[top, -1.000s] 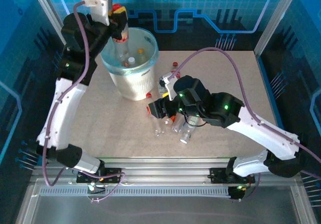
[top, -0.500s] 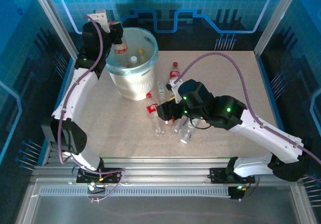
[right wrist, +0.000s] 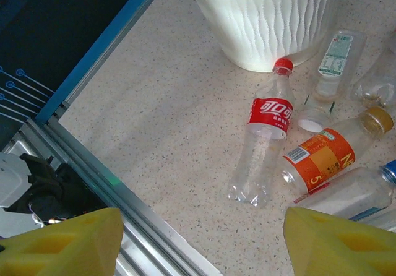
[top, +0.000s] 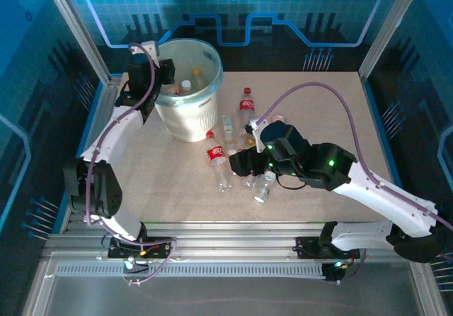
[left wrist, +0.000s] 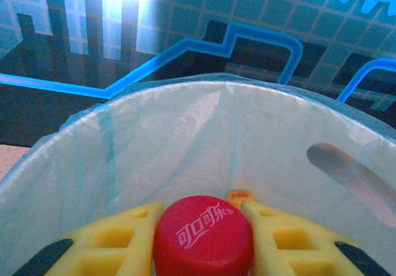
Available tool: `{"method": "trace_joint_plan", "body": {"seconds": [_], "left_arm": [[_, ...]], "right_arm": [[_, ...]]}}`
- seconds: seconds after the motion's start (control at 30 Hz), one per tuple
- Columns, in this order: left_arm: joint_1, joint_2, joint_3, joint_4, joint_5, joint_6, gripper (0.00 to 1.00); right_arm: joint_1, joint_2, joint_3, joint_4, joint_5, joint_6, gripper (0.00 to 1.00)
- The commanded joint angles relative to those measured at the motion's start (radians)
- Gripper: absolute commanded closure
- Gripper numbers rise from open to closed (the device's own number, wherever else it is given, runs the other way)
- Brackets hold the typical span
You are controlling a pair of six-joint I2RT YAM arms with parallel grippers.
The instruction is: Put the plastic bottles in the bin
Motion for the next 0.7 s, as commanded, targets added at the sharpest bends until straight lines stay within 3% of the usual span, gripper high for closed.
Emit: {"method": "trace_joint_plan", "body": {"seconds": [0.0, 0.07, 0.13, 0.67], "left_arm": [[0.019, 0.014, -0.003, 0.01, -0.006, -0.019, 0.98], [0.021, 0.017, 0.004, 0.002, 0.003, -0.018, 0.87], [0.022, 0.01, 0.013, -0.007, 0.003, -0.016, 0.64], [0.022, -0.081, 0.114, -0.069, 0.055, 0.022, 0.6]], "right_arm": [[-0.011, -0.009, -0.012, -0.008, 0.007, 0.031, 0.3], [-0.011, -0.004, -0.008, -0.009, 0.005, 0.035, 0.3], [-0.009, 0.002, -0.003, -0.012, 0.003, 0.036, 0.3], [-0.007, 0.04, 0.016, -0.01, -0.009, 0.02, 0.29]]}}
